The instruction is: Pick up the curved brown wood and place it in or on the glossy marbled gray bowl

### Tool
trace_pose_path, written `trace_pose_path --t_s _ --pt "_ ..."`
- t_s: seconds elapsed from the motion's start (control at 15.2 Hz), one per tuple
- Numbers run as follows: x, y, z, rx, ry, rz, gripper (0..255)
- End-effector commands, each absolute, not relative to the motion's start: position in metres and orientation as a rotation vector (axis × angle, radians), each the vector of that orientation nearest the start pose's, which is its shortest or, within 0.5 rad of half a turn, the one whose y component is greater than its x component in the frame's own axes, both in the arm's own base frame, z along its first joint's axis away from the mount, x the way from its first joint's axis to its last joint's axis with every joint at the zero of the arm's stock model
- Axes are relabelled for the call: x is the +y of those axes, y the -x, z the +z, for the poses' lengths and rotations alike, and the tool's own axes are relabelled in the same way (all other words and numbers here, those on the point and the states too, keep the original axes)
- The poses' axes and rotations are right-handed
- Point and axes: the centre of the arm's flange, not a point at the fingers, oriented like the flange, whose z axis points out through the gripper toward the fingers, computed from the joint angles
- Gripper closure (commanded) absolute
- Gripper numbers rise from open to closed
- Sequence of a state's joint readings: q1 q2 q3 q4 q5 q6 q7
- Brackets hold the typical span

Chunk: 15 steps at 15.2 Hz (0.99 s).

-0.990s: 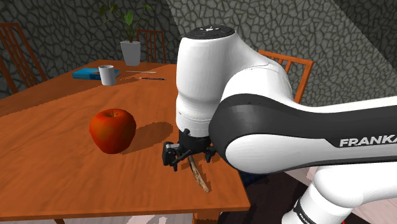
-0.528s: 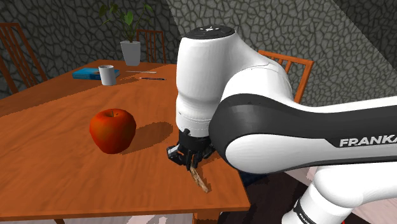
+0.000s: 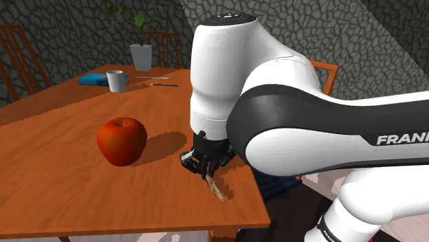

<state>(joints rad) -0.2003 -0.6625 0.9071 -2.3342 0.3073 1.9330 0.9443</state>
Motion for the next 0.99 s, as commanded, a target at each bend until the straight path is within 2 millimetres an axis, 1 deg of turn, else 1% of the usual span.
trace_pose_path --t_s 0.0,0.92 --pt "0.322 -0.292 0.490 0.710 3.153 -0.324 255" --pt "0.322 -0.292 0.564 0.710 3.153 -0.324 255"
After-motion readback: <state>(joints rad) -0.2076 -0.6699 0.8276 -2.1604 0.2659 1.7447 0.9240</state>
